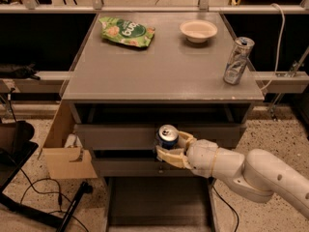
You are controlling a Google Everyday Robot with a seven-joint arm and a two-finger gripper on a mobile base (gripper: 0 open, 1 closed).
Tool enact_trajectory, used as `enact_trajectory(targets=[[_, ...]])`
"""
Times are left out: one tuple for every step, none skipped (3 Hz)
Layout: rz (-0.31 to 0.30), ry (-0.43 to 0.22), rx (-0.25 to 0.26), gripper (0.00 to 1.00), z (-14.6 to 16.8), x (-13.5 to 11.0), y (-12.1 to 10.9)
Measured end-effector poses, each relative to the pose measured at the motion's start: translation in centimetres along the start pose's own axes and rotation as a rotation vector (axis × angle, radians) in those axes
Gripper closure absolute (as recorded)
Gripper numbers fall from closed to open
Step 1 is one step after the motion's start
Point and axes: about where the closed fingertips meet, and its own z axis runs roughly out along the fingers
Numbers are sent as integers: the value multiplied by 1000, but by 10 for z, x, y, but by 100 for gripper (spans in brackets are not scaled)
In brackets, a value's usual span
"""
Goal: Place pepsi can into bottom drawer
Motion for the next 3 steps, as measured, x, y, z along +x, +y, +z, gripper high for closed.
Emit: enact_trajectory(targets=[[-1, 17, -5, 100, 2, 20, -1], [29, 30, -20, 100, -3, 74, 3], [13, 52, -94, 100, -11, 144, 20]])
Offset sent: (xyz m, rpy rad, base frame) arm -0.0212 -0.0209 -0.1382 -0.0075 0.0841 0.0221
